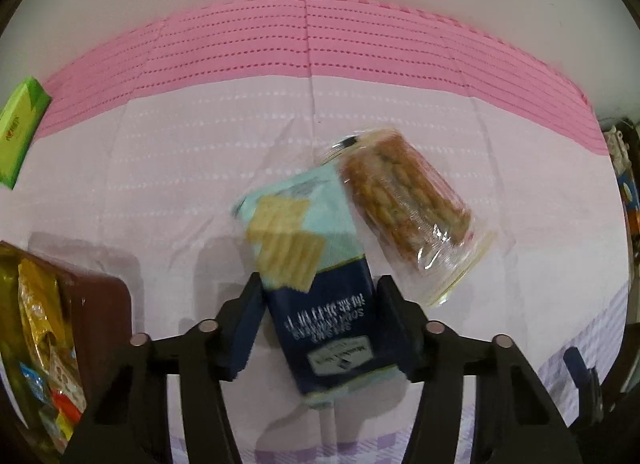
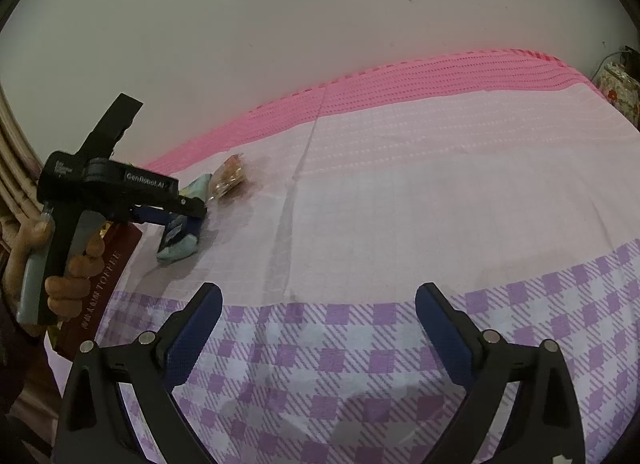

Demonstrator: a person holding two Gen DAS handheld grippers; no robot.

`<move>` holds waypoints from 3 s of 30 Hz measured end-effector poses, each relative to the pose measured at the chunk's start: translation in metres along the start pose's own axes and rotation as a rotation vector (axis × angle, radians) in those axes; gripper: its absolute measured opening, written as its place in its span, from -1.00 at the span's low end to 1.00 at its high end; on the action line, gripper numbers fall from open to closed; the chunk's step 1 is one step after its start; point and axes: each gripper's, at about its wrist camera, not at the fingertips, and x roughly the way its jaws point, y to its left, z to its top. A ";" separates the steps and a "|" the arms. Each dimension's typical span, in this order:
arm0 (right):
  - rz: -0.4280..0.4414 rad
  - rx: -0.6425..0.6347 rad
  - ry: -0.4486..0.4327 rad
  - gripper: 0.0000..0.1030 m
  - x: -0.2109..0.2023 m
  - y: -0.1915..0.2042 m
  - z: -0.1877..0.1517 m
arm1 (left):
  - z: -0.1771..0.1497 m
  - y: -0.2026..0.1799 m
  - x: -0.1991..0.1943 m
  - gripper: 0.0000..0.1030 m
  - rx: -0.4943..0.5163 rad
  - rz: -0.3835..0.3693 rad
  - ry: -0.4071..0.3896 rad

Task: Organize snacks
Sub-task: 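Grasp the blue soda cracker packet with the left tool, then grasp the clear brown pastry packet with the right tool while the left tool holds the crackers, then lower the soda cracker packet into the gold tin and open the left tool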

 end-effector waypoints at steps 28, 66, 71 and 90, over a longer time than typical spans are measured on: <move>0.155 -0.763 0.183 0.73 0.118 0.121 0.105 | -0.122 0.063 -0.140 0.00 -0.054 -0.154 -0.119; 0.204 -0.090 0.097 -0.29 0.054 0.093 -0.006 | -0.167 0.190 -0.191 0.00 -0.203 -0.043 -0.240; 0.184 -0.090 0.077 -0.29 0.047 0.083 -0.009 | -0.167 0.194 -0.177 0.00 -0.171 -0.024 -0.243; 0.132 -0.128 0.099 -0.29 0.050 0.092 -0.010 | -0.160 0.183 -0.144 0.00 -0.060 0.029 -0.251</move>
